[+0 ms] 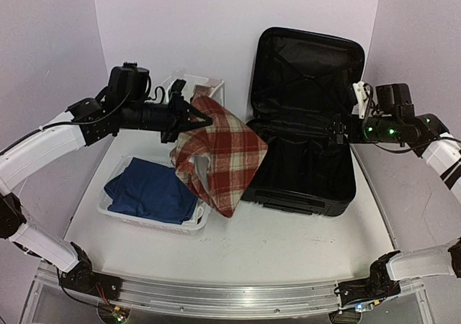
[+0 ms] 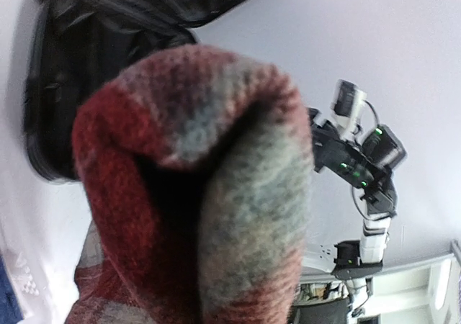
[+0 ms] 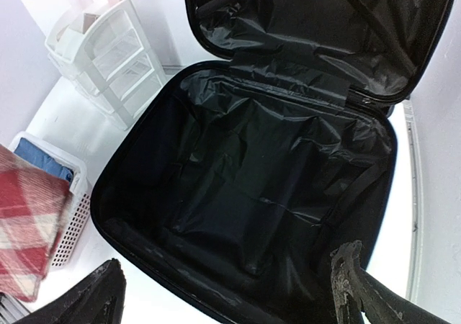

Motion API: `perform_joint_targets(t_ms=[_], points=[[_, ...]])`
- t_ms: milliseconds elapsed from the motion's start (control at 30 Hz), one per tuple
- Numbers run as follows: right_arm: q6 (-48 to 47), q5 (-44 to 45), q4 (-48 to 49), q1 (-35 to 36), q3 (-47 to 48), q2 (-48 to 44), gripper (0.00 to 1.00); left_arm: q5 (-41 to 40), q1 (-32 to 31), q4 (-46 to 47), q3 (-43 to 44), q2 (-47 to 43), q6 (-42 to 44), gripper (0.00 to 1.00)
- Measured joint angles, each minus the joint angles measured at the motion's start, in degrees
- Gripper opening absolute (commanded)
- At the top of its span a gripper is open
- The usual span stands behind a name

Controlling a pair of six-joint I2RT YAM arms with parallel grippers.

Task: Open, take out, and arrange the luggage

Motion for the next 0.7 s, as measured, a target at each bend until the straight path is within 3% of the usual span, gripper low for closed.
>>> perform_joint_targets(t_ms=[333, 700], points=[[1.77, -1.57, 2.40, 0.28, -2.32, 0.66, 0.98, 8.35, 15.37, 6.27, -20.83, -2.38, -4.07, 0.00], [2.10, -1.42, 3.21, 2.73, -2.47, 2.43, 0.98, 23.08, 30.40, 10.29, -31.71, -4.90, 1.95, 0.00]])
